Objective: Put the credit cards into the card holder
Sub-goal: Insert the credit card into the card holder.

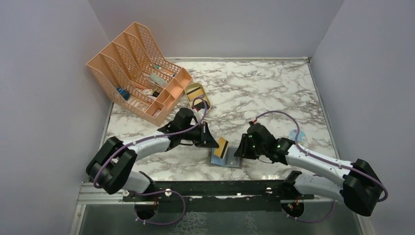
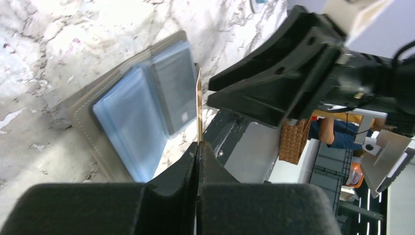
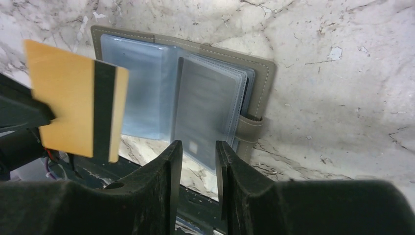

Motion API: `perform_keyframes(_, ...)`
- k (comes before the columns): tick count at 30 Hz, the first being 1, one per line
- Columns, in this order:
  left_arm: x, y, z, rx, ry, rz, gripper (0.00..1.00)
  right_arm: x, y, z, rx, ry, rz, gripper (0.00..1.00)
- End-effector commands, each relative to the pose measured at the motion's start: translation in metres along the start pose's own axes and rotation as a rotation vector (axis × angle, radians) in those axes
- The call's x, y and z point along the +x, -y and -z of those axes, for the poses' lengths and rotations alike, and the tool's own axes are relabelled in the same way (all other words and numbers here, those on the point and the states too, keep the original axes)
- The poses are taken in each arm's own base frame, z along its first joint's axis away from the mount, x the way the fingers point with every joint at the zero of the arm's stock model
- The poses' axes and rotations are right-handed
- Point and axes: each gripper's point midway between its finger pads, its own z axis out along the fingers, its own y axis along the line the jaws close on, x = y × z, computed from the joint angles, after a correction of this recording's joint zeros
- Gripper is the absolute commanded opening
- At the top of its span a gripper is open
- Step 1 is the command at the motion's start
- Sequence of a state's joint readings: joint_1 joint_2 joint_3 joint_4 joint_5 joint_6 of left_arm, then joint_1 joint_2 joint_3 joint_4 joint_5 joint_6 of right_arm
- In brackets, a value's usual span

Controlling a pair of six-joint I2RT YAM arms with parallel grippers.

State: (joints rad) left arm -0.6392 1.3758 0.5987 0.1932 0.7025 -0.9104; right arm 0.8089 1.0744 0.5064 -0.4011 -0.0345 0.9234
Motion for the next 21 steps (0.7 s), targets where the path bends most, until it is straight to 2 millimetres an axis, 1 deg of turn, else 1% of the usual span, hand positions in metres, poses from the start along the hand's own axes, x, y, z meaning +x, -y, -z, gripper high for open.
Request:
perform_keyframes(1,0.0,-0.015,-0.008,-0.042,0.019,-0.016,0.0,-0.007,0.005,0.005,0.032,0.034,0.033,0.31)
perform_keyframes(3,0.003,-0.022,-0.009,-0.056,0.016,-0.005,0.0,-0.004,0.008,0.001,0.047,0.02,0.025,0.32)
perform_keyframes(6,0.008,-0.024,-0.011,-0.05,0.003,0.01,0.0,0.001,0.012,-0.005,0.063,-0.004,0.021,0.33)
perform_keyframes(10,0.009,-0.03,-0.014,-0.065,-0.002,0.016,0.0,0.002,0.018,-0.008,0.088,-0.001,0.026,0.34)
perform_keyframes(14,0.013,-0.04,-0.017,-0.086,-0.014,0.031,0.0,0.004,0.022,-0.01,0.098,-0.002,0.027,0.32)
perform_keyframes(21,0.019,-0.044,-0.022,-0.087,-0.036,0.041,0.0,0.006,0.025,-0.011,0.106,-0.007,0.028,0.29)
